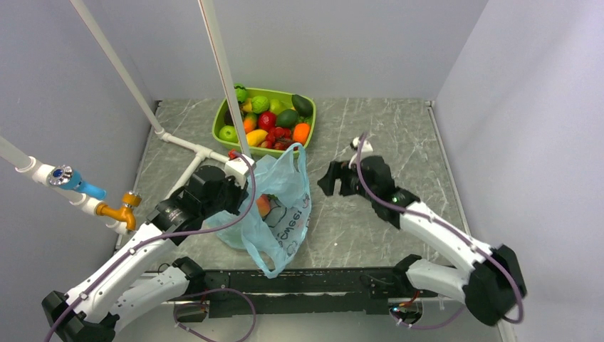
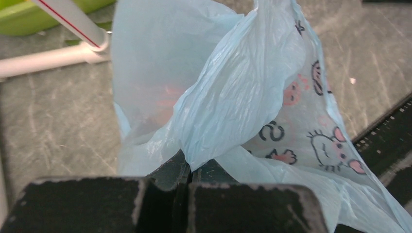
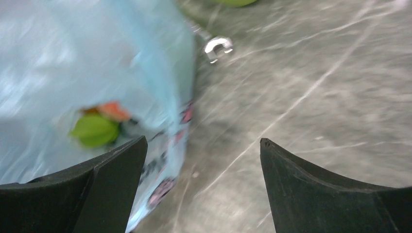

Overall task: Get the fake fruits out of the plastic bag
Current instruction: Take out the fake fruit from the plastic bag.

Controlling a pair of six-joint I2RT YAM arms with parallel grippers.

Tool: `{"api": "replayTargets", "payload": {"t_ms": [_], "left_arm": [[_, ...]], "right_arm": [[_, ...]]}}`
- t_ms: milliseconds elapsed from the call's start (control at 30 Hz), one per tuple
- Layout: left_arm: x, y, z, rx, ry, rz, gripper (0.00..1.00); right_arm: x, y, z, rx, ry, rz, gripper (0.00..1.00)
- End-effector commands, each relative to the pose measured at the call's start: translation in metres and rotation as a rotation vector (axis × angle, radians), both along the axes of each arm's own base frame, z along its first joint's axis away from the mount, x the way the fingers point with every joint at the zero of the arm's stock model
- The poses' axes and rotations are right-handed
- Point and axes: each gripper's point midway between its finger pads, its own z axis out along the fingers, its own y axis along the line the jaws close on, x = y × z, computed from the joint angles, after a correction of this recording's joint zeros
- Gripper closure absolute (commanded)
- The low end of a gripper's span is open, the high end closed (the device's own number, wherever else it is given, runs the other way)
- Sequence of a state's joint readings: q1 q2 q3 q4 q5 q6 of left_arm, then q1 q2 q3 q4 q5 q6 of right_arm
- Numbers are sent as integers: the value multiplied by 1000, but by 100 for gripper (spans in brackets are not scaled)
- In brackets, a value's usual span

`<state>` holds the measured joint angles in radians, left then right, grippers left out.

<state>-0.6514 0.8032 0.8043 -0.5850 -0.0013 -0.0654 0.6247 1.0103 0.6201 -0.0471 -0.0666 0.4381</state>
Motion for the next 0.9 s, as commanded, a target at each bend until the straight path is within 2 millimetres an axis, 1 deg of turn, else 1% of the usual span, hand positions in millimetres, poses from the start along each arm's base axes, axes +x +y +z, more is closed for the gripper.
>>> {"api": "replayTargets", "payload": {"t_ms": [0, 67, 133, 200, 233, 333, 367, 400, 433, 467, 500, 533, 600, 633, 733, 767, 867], "left_arm": [[-24, -18, -3, -84, 82, -98, 100], [-28, -19, -5, -90, 72, -112, 100], [-30, -21, -5, -90, 54, -126, 100], [-33, -27, -5, -92, 50, -163, 100], [-35, -29, -7, -82, 50, -177, 100], [-32, -25, -16, -3, 56, -151, 100], [-31, -22, -19, 22, 55, -137, 100], [-29, -21, -21, 44, 52, -124, 100], [-27, -18, -21, 59, 47, -108, 100], [-26, -16, -20, 65, 40, -94, 100], [-24, -15, -18, 66, 28, -83, 100], [-23, -13, -16, 66, 16, -73, 100], [-21, -8, -10, 54, -16, -52, 100], [-21, -6, -6, 44, -33, -42, 100], [-19, 0, 5, 9, -84, -6, 100], [-19, 2, 10, -4, -99, -1, 100], [-21, 0, 12, -22, -114, -12, 100]], "right_arm": [[-59, 30, 23, 186, -119, 195, 15], [-78, 39, 25, 266, -155, 248, 19], [-92, 49, 27, 313, -178, 295, 24], [-98, 63, 23, 297, -177, 343, 27], [-98, 73, 27, 283, -184, 359, 29], [-95, 101, 19, 194, -187, 388, 35], [-93, 110, 14, 165, -187, 395, 38], [-93, 119, 15, 157, -202, 405, 40], [-91, 127, 13, 138, -218, 407, 40], [-87, 134, 11, 119, -244, 386, 42], [-80, 137, 7, 88, -259, 349, 46], [-73, 140, 2, 58, -267, 311, 53], [-57, 146, -7, 17, -277, 248, 63], [-54, 150, -13, 6, -278, 247, 64], [-57, 174, -27, 19, -273, 311, 65], [-60, 183, -36, 23, -264, 340, 65], [-65, 204, -49, 25, -268, 392, 63]]}}
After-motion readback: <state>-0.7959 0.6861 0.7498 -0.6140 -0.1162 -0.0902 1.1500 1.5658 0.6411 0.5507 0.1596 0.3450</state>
